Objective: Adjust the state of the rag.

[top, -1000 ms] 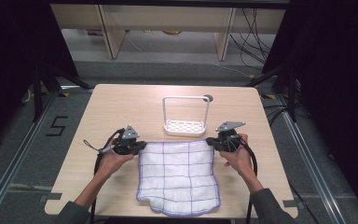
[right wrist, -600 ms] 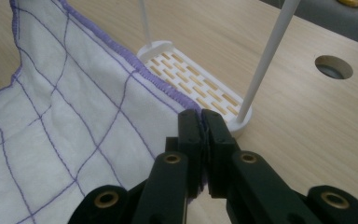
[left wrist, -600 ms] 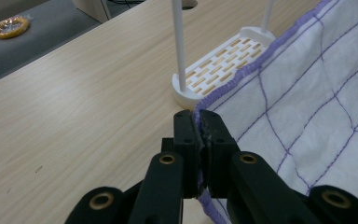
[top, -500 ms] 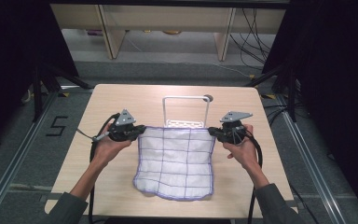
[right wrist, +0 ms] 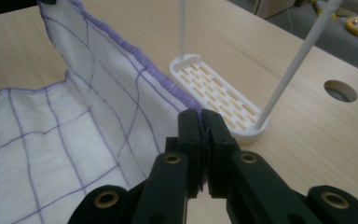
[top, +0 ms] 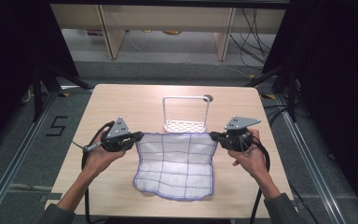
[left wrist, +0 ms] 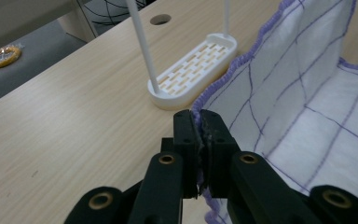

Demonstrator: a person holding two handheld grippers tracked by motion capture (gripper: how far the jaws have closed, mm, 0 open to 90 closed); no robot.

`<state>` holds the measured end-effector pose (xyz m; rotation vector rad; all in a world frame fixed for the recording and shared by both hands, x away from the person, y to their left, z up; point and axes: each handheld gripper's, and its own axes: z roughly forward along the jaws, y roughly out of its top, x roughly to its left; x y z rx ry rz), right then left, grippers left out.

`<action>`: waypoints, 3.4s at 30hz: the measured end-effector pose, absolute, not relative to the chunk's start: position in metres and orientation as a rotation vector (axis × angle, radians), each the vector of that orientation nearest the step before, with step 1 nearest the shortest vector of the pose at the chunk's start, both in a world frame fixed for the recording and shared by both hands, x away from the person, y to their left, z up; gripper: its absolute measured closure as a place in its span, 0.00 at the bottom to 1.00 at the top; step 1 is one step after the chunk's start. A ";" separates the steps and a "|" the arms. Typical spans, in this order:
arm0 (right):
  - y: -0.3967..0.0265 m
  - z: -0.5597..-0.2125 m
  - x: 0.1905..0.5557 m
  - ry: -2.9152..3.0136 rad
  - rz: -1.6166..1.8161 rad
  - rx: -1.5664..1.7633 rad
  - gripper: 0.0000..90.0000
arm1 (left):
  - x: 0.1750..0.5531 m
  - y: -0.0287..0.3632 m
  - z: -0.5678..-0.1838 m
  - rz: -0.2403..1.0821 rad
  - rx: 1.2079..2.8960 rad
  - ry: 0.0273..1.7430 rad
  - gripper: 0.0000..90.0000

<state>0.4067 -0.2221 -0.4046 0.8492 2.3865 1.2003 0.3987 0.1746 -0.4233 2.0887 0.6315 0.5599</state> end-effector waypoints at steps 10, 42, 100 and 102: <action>-0.223 -0.426 0.370 2.456 1.221 0.758 0.97 | 0.373 0.182 -0.450 0.521 2.144 0.603 0.94; -0.223 -0.476 0.300 2.622 1.131 0.698 0.94 | 0.307 0.186 -0.503 0.437 2.310 0.468 0.91; -0.208 -0.503 0.376 2.464 0.920 1.174 0.61 | 0.393 0.171 -0.515 0.336 2.216 0.778 0.61; -0.207 -0.504 0.376 2.454 0.954 1.170 0.64 | 0.393 0.171 -0.515 0.315 2.211 0.763 0.65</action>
